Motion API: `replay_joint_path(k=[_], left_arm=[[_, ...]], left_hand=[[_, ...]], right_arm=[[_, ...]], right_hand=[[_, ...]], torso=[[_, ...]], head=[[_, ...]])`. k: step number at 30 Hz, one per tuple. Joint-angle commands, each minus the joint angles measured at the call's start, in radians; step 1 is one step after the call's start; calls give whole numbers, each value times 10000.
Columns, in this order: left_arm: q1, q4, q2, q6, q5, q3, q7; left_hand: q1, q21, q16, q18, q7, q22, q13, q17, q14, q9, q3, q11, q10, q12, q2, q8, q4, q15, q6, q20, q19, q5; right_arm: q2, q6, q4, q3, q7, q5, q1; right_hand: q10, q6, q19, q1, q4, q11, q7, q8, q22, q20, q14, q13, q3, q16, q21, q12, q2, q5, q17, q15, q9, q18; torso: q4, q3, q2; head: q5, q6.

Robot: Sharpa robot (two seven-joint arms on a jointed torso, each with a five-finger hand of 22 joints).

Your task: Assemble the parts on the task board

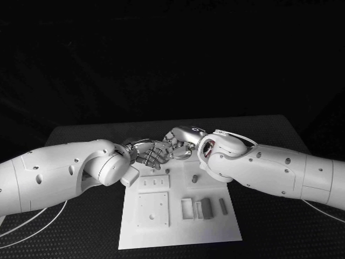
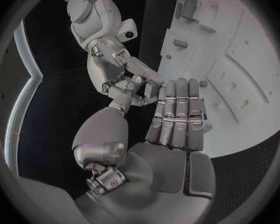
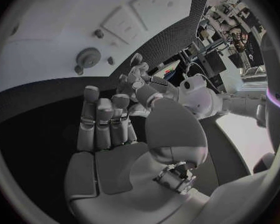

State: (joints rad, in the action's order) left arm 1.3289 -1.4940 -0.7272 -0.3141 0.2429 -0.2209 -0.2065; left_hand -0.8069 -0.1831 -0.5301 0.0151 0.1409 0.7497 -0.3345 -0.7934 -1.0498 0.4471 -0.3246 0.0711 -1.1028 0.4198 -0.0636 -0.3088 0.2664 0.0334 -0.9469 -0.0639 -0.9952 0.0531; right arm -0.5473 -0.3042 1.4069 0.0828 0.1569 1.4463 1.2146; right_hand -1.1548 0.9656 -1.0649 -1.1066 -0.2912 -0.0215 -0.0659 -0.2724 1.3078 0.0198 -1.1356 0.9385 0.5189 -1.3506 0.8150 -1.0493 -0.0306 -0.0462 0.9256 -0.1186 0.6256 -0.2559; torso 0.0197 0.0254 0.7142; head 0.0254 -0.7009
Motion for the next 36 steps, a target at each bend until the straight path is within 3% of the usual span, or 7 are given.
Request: replay_joint_path(k=[1, 5, 13, 20, 28, 36], left_arm=[[10, -25, -14, -188, 192, 10, 88], [10, -22, -63, -165, 284, 13, -22], [9, -10, -107, -191, 552, 13, -224], [7, -50, -89, 101, 536, 16, -243], [6, -26, -49, 94, 493, 19, -286], [6, 36, 22, 76, 439, 19, -249]], left_hand=[[29, -189, -298, -13, 9, 162, -203, -142, -154, 26, 59, -79, -127, 302, -154, -35, 31, -92, -90, -77, -222, -34], [178, -505, -893, -29, 19, 546, -687, -272, -125, 109, 33, -195, 14, 981, -177, -54, 67, -231, -12, -229, -272, -39], [316, -845, -1555, -40, -16, 995, -1164, -226, -56, 276, -75, -273, 242, 1688, -225, -160, 94, -344, -18, -345, -249, -27], [32, -1308, -2685, -51, -77, 1588, -1751, -371, 159, 632, -197, -381, 479, 2653, -50, -332, 178, -488, -21, -479, -224, -28], [-203, -2007, -4138, -37, -344, 2343, -2490, -309, 161, 1694, -178, -661, 526, 3837, 218, -864, 155, -839, -248, -804, -465, -27], [-151, -2115, -4470, -65, -380, 2503, -2567, -92, 216, 2007, -220, -701, 534, 4017, 306, -881, 146, -898, -254, -871, -454, -14]], right_arm=[[7, 168, -14, 0, -43, 49, -4], [5, 152, -24, 0, -37, 49, -4], [-18, 156, -12, 0, -31, 50, -4], [49, 207, -79, 2, -35, 50, -5], [82, 246, -66, 15, -39, 50, -5], [73, 304, -6, 26, -48, 50, -14]], right_hand=[[-71, 360, -89, -1, 9, 27, -278, -27, 163, -4, -1, -8, 34, -69, 40, -21, 68, -29, -14, -44, 27, -59], [-74, 363, -92, 0, 9, 25, -276, -27, 162, -6, -3, -9, 35, -69, 41, -20, 65, -29, -16, -46, 29, -59], [-83, 372, -98, -2, 8, 21, -272, -28, 161, -10, -9, -12, 41, -71, 43, -17, 66, -30, -21, -50, 32, -59], [-87, 377, -101, -2, 9, 18, -269, -28, 161, -13, -12, -14, 43, -72, 44, -15, 67, -30, -24, -52, 34, -59], [-92, 382, -104, 2, 10, 16, -267, -28, 160, -14, -15, -15, 45, -72, 44, -13, 66, -30, -28, -54, 36, -59], [-97, 388, -107, 8, 12, 14, -265, -28, 159, -16, -17, -18, 46, -73, 44, -10, 66, -29, -32, -57, 38, -59]], torso=[[-3, -4, -9], [4, -3, -7], [14, -1, -2], [1, -7, 0], [-2, 6, -7], [3, 7, -1]], head=[[19, -40], [45, -38], [42, -60], [12, -68], [-20, -81], [-35, -88]])
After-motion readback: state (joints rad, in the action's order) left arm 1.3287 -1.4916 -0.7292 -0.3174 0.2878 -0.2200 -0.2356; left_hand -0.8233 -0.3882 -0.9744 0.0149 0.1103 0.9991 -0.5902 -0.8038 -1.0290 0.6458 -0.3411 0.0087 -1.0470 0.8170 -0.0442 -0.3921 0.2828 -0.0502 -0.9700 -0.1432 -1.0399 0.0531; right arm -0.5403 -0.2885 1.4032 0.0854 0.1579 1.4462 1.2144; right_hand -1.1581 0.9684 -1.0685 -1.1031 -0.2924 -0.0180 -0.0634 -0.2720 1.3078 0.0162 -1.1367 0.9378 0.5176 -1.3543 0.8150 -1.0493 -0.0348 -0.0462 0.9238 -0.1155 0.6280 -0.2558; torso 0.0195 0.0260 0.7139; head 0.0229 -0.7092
